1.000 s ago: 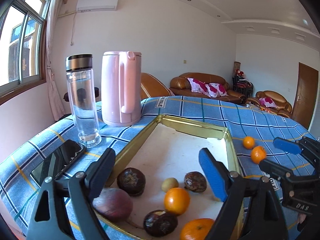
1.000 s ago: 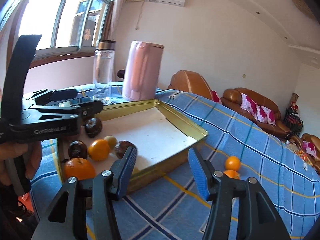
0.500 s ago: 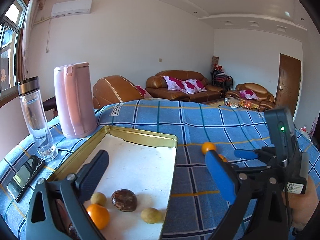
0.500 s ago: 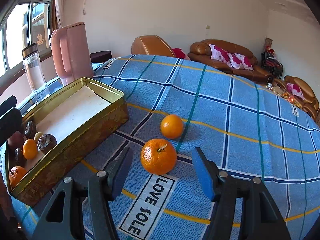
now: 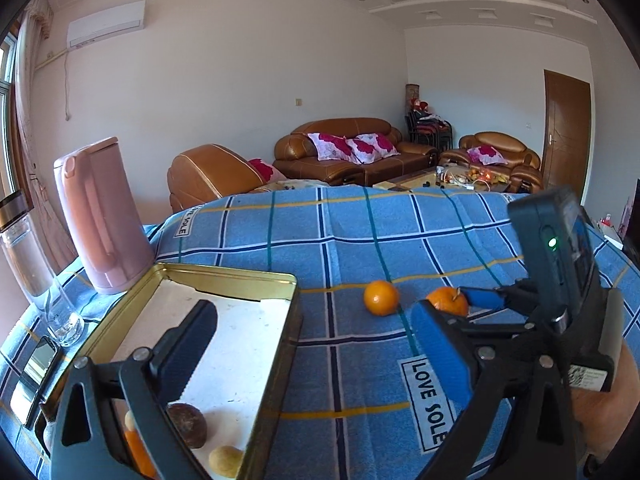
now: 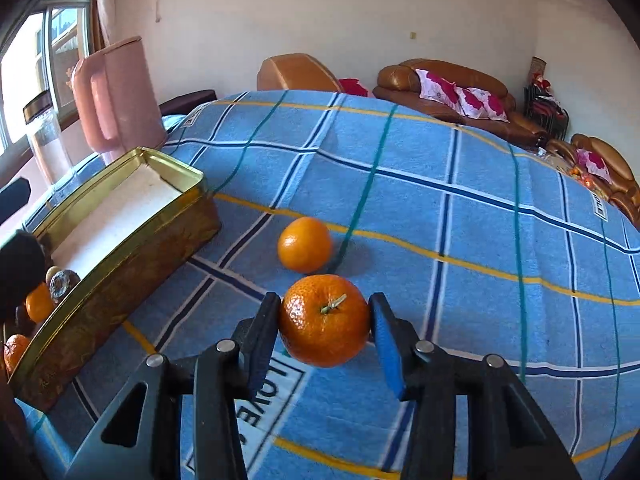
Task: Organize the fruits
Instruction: 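Grasp a mandarin with the left tool while the right tool grasps another mandarin, then carry the mandarin in the left tool while the right tool carries its mandarin over the tray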
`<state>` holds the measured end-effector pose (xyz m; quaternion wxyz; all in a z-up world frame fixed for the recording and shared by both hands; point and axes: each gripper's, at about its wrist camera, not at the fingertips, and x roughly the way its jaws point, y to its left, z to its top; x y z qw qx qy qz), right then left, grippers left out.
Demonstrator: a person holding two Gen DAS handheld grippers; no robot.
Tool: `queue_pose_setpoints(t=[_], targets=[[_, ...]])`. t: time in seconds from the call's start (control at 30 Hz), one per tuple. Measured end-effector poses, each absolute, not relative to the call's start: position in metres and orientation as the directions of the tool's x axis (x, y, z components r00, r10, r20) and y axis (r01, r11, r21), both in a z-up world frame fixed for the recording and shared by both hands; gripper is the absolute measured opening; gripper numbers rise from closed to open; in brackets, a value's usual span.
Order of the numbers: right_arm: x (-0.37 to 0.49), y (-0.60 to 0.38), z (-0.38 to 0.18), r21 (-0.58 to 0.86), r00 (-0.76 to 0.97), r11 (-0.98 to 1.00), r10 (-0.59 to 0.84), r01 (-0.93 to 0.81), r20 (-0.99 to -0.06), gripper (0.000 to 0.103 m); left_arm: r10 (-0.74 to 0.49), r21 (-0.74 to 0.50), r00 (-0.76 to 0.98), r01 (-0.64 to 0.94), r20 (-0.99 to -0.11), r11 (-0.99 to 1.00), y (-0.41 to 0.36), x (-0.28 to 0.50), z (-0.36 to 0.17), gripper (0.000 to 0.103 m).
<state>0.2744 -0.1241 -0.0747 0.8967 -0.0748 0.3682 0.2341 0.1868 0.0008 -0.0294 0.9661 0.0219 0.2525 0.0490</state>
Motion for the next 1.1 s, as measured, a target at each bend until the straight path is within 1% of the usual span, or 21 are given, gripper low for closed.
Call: queue_pose_setpoints(t=[0.1, 0.23, 0.27, 0.33, 0.37, 0.43, 0.63, 0.7, 0.73, 0.77, 0.8, 0.97, 1.1], targets=[[0.283, -0.156, -0.068, 0.050, 0.655, 0.909, 0.335, -0.413, -0.677, 0.047, 0.099, 0.084, 0.845, -0.064, -0.526, 0.994, -0.017, 0.212, -0.038, 0.099], [0.289, -0.188, -0.062, 0.007, 0.710, 0.941, 0.260, -0.338, -0.654, 0.047, 0.082, 0.082, 0.805, -0.042, -0.588, 0.996, -0.035, 0.246, -0.052, 0.096], [0.291, -0.195, -0.062, 0.003, 0.721, 0.948, 0.245, -0.319, -0.648, 0.047, 0.079, 0.080, 0.791, -0.038, -0.607, 0.996, -0.038, 0.256, -0.057, 0.091], [0.295, -0.206, -0.064, 0.005, 0.734, 0.959, 0.221, -0.285, -0.642, 0.047, 0.077, 0.069, 0.754, -0.042, -0.652, 0.997, -0.041, 0.274, -0.068, 0.087], [0.296, -0.209, -0.066, 0.011, 0.732, 0.960, 0.220, -0.279, -0.645, 0.047, 0.075, 0.060, 0.739, -0.047, -0.670, 0.997, -0.041, 0.282, -0.074, 0.082], [0.299, -0.213, -0.072, 0.037, 0.716, 0.960, 0.232, -0.278, -0.658, 0.047, 0.083, 0.061, 0.708, -0.057, -0.701, 0.997, -0.042, 0.296, -0.083, 0.074], [0.294, -0.216, -0.071, 0.042, 0.723, 0.959, 0.240, -0.281, -0.647, 0.047, 0.096, 0.057, 0.678, -0.079, -0.729, 0.995, -0.041, 0.320, -0.095, 0.073], [0.295, -0.215, -0.072, 0.044, 0.719, 0.958, 0.242, -0.283, -0.652, 0.047, 0.077, 0.041, 0.665, -0.069, -0.742, 0.997, -0.042, 0.327, -0.097, 0.065], [0.294, -0.214, -0.072, 0.043, 0.717, 0.957, 0.244, -0.287, -0.653, 0.047, 0.065, 0.036, 0.654, -0.058, -0.754, 0.998, -0.043, 0.331, -0.100, 0.057], [0.294, -0.213, -0.072, 0.043, 0.717, 0.956, 0.248, -0.292, -0.652, 0.047, 0.045, 0.021, 0.640, -0.045, -0.767, 0.999, -0.043, 0.334, -0.103, 0.043], [0.294, -0.212, -0.072, 0.043, 0.718, 0.955, 0.250, -0.294, -0.650, 0.047, 0.023, 0.003, 0.628, -0.033, -0.778, 0.999, -0.043, 0.336, -0.105, 0.040], [0.291, -0.213, -0.070, 0.058, 0.724, 0.952, 0.267, -0.301, -0.635, 0.047, -0.025, -0.035, 0.635, -0.004, -0.772, 0.999, -0.041, 0.321, -0.104, 0.040], [0.284, -0.209, -0.067, 0.054, 0.737, 0.945, 0.286, -0.322, -0.613, 0.047, -0.048, -0.044, 0.664, 0.023, -0.747, 0.999, -0.043, 0.306, -0.098, 0.040]])
